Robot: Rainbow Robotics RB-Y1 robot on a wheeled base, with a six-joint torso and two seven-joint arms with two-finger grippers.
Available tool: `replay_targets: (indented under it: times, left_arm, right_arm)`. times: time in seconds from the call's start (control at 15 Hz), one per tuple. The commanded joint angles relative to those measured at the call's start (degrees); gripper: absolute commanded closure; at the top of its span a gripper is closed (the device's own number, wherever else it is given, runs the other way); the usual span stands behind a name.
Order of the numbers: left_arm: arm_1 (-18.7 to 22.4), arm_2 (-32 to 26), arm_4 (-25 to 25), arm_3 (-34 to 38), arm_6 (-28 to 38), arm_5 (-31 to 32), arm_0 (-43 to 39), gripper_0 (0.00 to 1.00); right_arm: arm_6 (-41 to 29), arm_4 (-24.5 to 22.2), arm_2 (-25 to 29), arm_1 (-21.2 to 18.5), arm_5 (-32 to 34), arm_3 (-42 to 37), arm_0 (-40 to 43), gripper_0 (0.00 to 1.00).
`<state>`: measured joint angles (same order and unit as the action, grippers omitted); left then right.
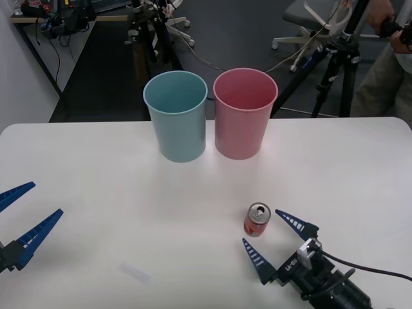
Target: Grasp the object on the table and drop it into the matching bin: aluminum can to the light blue bin, PET bottle to the pink bin.
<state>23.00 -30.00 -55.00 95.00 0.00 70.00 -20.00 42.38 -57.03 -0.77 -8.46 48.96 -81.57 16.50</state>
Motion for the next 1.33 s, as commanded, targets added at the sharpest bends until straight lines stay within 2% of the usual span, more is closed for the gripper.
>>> replay_targets:
  times: [0.07, 0.67, 1.07, 1.13, 1.2, 1.33]
  left_arm:
    - [0.0, 0.0, 0.0, 0.0, 0.0, 0.0, 0.0, 0.0]
    - [0.0, 0.0, 0.0, 0.0, 0.0, 0.0, 0.0, 0.0]
    - [0.0, 0.0, 0.0, 0.0, 0.0, 0.0, 0.0, 0.0]
    - [0.0, 0.0, 0.0, 0.0, 0.0, 0.0, 0.0, 0.0]
    - [0.0, 0.0, 0.0, 0.0, 0.0, 0.0, 0.0, 0.0]
    - [0.0, 0.0, 0.0, 0.0, 0.0, 0.0, 0.0, 0.0]
  right_arm:
    - [-0.02, -0.36, -0.98, 0.38, -2.2, 0.01, -1.38, 0.0]
    - [-1.16, -0.54, -4.76, 0.46, -9.94, 0.01, -4.2, 0.0]
    - [-2.31, -0.36, -5.91, 0.46, -10.73, 0.01, -4.37, 0.0]
    - [-2.39, -0.36, -5.99, 0.46, -10.73, 0.01, -4.46, 0.84]
    - [-2.39, -0.36, -5.99, 0.46, -10.99, 0.01, -4.46, 1.0]
    - [-2.39, -0.36, -6.17, 0.38, -10.99, 0.01, -4.46, 1.0]
